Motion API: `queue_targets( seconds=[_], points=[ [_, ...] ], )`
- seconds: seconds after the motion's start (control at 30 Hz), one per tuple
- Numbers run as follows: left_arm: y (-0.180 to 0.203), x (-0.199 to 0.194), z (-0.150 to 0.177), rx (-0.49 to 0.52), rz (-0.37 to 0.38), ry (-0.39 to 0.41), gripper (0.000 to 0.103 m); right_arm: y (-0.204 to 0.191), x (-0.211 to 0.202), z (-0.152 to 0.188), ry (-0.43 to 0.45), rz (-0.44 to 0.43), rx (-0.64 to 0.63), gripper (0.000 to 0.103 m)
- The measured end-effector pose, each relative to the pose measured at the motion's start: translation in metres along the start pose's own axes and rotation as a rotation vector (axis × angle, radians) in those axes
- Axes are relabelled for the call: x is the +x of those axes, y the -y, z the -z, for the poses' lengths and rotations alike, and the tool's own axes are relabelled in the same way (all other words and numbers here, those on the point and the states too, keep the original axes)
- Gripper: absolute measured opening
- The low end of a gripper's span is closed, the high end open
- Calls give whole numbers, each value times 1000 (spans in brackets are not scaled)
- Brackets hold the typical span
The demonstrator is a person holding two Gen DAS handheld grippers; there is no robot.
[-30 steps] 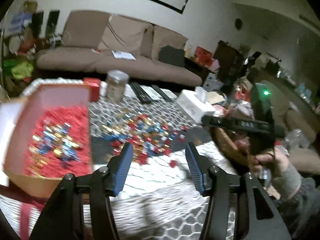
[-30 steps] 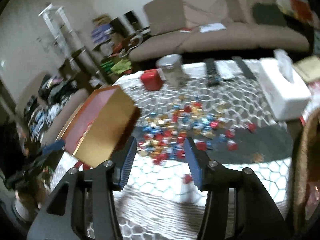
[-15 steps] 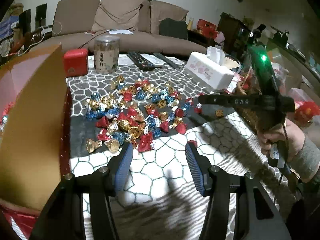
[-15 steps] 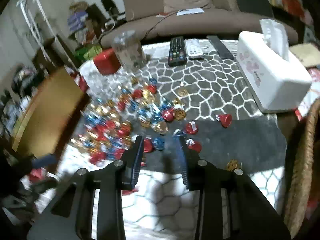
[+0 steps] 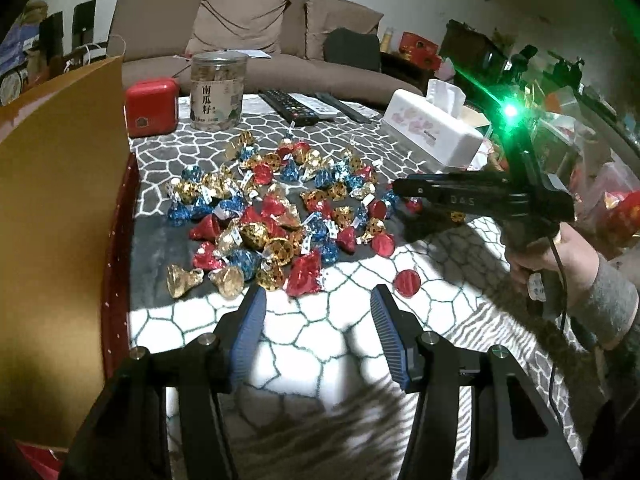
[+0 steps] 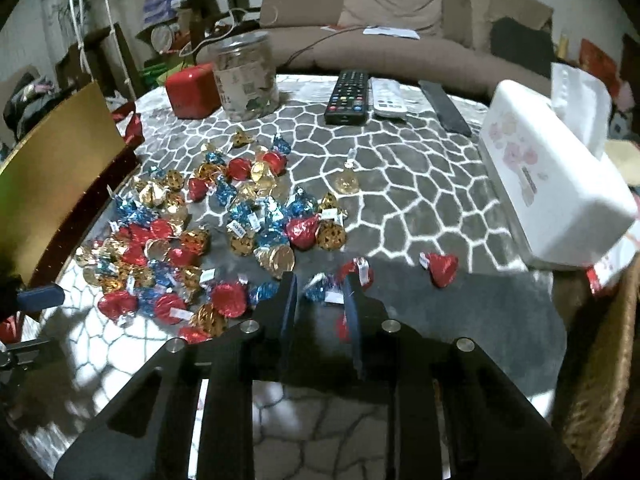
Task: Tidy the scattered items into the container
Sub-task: 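Close the left tool on a kiss while the right tool grasps a blue kiss, then carry both kisses over the red-shred gift box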
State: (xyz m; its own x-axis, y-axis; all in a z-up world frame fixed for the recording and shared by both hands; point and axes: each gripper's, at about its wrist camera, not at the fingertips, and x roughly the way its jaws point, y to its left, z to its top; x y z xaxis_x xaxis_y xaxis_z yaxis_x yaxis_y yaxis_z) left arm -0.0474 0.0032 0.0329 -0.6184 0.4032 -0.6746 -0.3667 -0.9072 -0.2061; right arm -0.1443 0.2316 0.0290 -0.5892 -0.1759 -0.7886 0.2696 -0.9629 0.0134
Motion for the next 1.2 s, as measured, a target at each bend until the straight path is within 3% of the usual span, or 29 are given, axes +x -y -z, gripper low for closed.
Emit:
queue_targets(
  seconds=[0.1,0.13,0.33,0.57,0.63,0.83,0.9,0.93,1.07,1.2],
  points=[
    [-5,-2,0,-20,-6,4,55,-3,10,-6,-13,11,-26,17],
    [-8,-2,-1,-33,-13,6,55,-6,15,-8,-27,25,-41,8],
    [-9,0,-6,-24,-26,11,55,-9,3,-6,2,60,-15,8],
    [-16,20,-22,-48,-29,32,54,-11,-50,-6,59,-42,55,8],
    [-19,29,-23,-45,-50,16,33,-15,-59,-4,69,-57,48,8],
    [-17,42,-24,-3,-92,5,29,-31,-68,1,69,-110,36,8],
    [-16,41,-25,-1,-85,6,6,-35,-67,2,66,-118,32,8],
    [-16,41,-25,5,-83,2,1,-37,-67,3,64,-122,28,8],
    [-15,33,-26,-1,-59,-10,1,-43,-73,1,72,-141,30,8],
    [-17,1,-40,-27,-25,24,0,-51,-91,-12,96,-182,38,8]
  ],
)
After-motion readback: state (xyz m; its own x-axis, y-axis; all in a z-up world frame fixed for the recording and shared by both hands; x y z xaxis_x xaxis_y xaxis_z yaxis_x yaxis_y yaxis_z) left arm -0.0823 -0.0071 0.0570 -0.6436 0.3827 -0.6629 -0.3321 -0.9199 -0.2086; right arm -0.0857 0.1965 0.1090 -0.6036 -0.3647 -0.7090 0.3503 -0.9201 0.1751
